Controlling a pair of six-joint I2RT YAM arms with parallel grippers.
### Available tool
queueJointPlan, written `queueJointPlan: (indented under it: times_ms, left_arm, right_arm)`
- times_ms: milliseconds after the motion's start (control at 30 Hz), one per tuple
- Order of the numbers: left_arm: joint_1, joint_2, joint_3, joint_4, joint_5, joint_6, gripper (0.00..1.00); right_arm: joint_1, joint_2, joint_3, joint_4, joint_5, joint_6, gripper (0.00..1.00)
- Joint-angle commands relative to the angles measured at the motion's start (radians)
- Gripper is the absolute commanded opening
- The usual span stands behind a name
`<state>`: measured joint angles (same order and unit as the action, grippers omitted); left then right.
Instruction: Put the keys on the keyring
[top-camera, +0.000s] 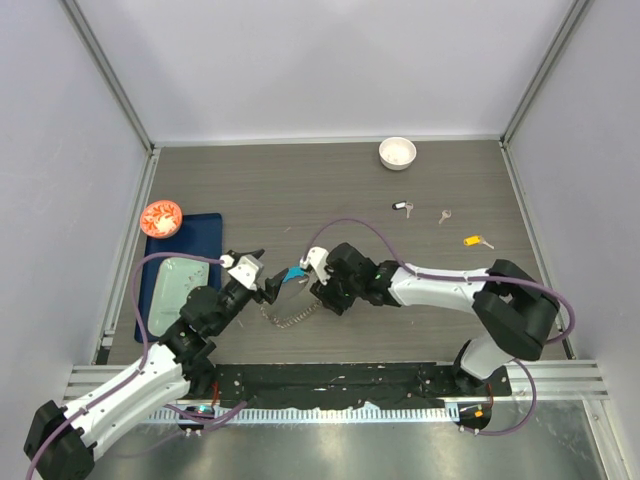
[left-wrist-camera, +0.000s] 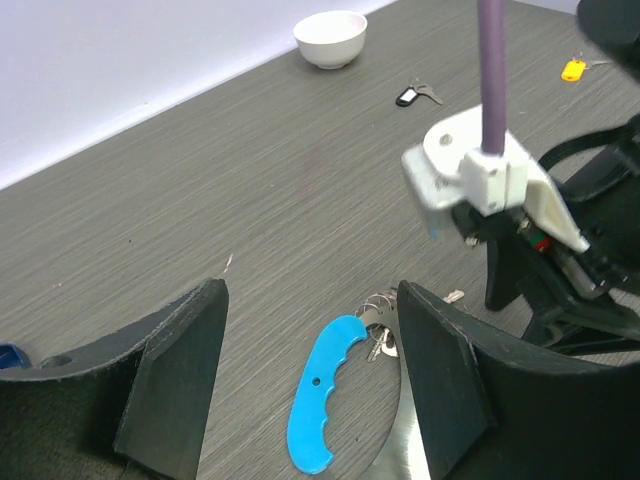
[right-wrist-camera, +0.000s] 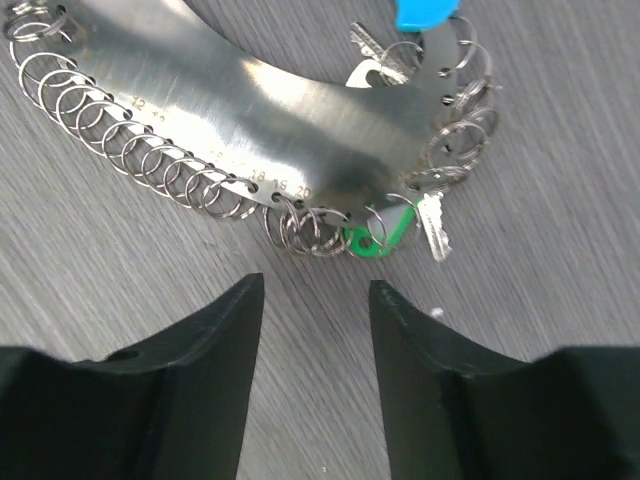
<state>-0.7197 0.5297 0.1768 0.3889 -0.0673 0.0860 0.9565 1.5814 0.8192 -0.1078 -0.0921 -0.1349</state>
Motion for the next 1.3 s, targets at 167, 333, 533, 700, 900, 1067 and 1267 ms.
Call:
queueJointPlan:
  times_ms: [167,333,533,700,900,1067,1267]
  left_arm:
    - [0.003,-0.004,0.015,0.034,-0.011,-0.008,0.73]
    - [0.003,0.003,0.018,0.031,-0.008,-0.011,0.73]
    - [0.003,0.019,0.026,0.028,0.000,-0.011,0.74]
    - [0.003,0.026,0.032,0.021,0.003,-0.012,0.74]
    - [0.003,0.030,0.035,0.016,0.003,-0.012,0.74]
    - [0.003,0.038,0.036,0.018,0.004,-0.012,0.74]
    - [0.002,0.039,0.038,0.016,-0.002,-0.014,0.75]
  right_arm:
    - [0.004,-0.158,0.057,-0.061,0.089,0.132,0.52]
    - [0.002,-0.135,0.003,0.028,0.074,0.357,0.47]
    - [0.001,-0.115,-0.077,0.198,0.037,0.550,0.46]
    - [0.001,-0.071,-0.118,0.299,0.017,0.646,0.45]
    - [-0.004,-0.029,-0.134,0.326,0.034,0.673,0.39]
    - [0.001,-0.043,-0.126,0.309,0.028,0.637,0.38]
    - [0.070,-0.064,-0.048,0.178,0.204,0.583,0.38]
